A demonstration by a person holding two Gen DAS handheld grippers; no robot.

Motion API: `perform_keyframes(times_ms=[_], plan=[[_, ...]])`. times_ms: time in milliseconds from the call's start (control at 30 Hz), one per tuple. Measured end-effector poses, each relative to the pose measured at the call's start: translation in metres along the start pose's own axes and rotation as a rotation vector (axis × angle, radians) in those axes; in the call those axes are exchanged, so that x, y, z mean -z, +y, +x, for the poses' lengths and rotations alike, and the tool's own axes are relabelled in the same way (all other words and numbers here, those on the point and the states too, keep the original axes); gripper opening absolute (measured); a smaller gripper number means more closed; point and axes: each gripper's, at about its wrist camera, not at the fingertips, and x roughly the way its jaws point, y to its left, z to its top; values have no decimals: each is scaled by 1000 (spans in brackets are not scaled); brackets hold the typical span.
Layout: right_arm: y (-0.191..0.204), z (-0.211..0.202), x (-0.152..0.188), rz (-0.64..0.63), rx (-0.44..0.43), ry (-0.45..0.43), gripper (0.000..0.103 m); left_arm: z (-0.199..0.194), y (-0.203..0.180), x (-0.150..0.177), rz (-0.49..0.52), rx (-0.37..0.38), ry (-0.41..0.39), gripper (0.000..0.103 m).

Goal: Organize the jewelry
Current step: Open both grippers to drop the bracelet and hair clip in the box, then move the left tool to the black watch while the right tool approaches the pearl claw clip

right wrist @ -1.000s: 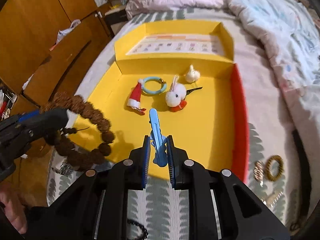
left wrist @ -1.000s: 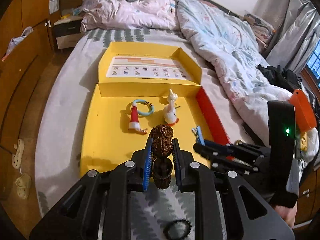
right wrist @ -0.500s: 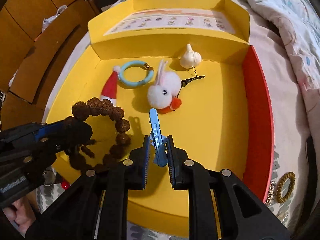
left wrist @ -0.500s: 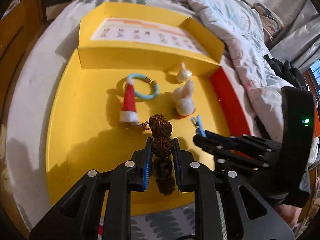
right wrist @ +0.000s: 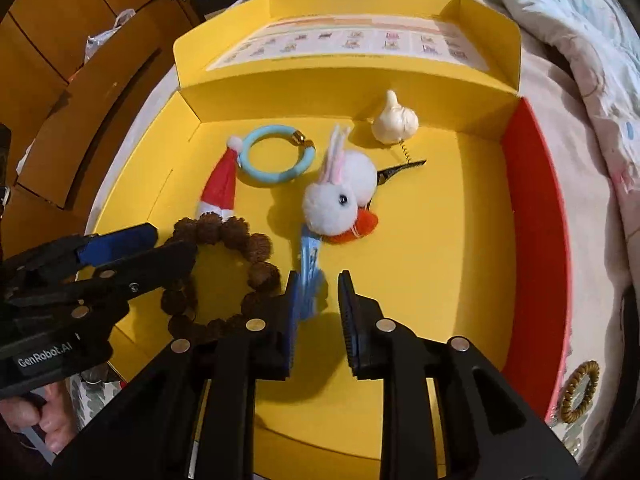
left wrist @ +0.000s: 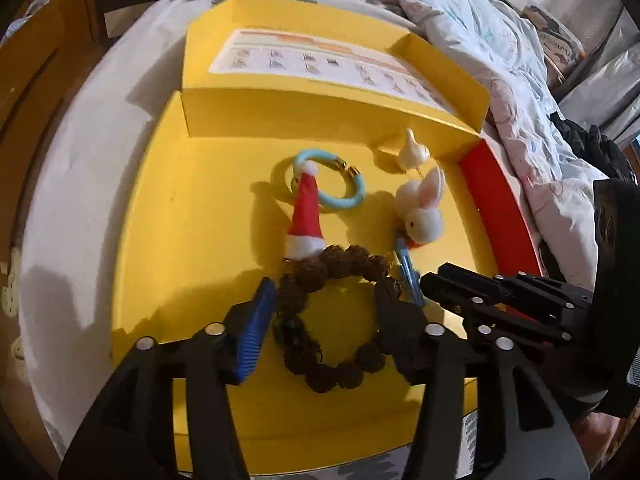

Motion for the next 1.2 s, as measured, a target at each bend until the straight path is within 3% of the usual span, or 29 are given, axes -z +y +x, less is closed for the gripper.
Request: perform_keyframes(times_ms=[333,433,533,600,867,967,1200], plan=[[-11,-49,14,2,6,-146,28,-53,-13,1,54,-28,-132,76],[-14,-69,27,-33,51,-207,36,-73,-10,9,37,-20,-181,79],[-21,-85,39,3,52,-250,50,-89,-2,28,15,-17,-213,84],[-25,-92,48,21,24,-254,55,-97,6,43,17,-41,-220,84],[-48,-138,94,43,70,-272,58,-123,45,106,37,-211,-267,85],[-67,-152,120,72,90,-278,66,-126,55,131,56,-246,-268,87],[-105,-154,185,202,180,-199,67,-117,73,161,35,-287,-215,87]])
